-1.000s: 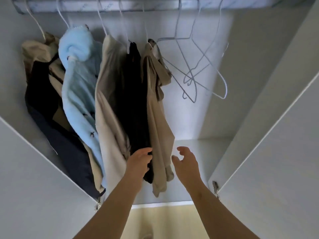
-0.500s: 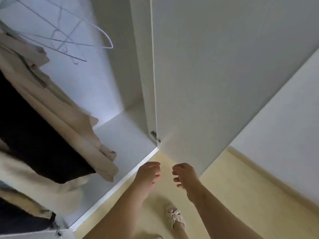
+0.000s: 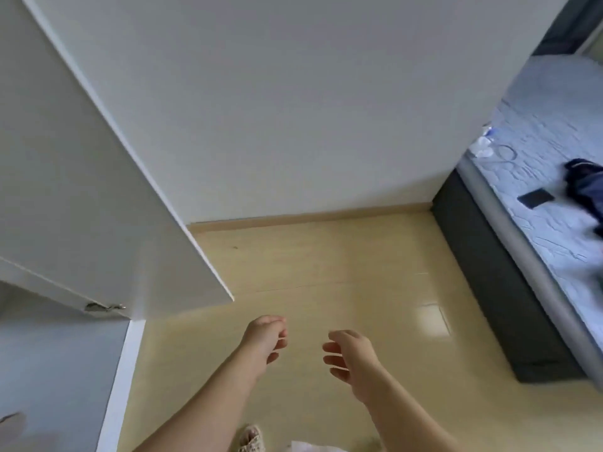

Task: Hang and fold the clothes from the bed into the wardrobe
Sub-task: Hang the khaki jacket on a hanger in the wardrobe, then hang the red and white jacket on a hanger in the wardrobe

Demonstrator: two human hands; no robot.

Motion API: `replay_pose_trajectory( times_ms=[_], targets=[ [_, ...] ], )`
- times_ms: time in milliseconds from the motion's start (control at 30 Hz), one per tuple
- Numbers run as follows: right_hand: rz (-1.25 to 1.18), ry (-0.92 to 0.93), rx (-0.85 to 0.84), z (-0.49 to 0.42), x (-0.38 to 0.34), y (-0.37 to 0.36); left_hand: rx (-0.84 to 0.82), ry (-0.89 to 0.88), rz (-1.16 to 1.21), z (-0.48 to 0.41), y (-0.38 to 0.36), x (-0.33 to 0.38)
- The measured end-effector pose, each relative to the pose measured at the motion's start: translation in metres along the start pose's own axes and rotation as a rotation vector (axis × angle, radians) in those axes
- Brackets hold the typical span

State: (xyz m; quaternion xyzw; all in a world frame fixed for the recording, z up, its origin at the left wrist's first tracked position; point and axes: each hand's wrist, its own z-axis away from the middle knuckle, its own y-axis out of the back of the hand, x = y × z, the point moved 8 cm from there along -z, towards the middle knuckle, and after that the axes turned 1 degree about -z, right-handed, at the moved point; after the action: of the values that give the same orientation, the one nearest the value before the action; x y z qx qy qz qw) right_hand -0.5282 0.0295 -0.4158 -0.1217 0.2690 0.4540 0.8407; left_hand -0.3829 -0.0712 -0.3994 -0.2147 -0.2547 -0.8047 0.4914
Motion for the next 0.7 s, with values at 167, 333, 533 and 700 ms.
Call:
replay_pose_trajectory(
  times_ms=[167,333,533,700],
  targets=[
    [-0.205,0.01,0.159,-0.003,0.002,0.163,-0.154,-0.017,-0.14,0.017,-0.163,0.018],
    [-0.318,-0.002,0.297,0.007,0.031,0.318,-0.306,-0.041,-0.248,0.057,-0.32,0.022],
    [-0.475,-0.004,0.377,0.007,0.042,0.428,-0.409,-0.121,-0.39,0.082,-0.449,0.047],
    [-0.643,-0.078,0.469,-0.004,0.051,0.494,-0.486,-0.133,-0.531,0.084,-0.537,0.058]
  ],
)
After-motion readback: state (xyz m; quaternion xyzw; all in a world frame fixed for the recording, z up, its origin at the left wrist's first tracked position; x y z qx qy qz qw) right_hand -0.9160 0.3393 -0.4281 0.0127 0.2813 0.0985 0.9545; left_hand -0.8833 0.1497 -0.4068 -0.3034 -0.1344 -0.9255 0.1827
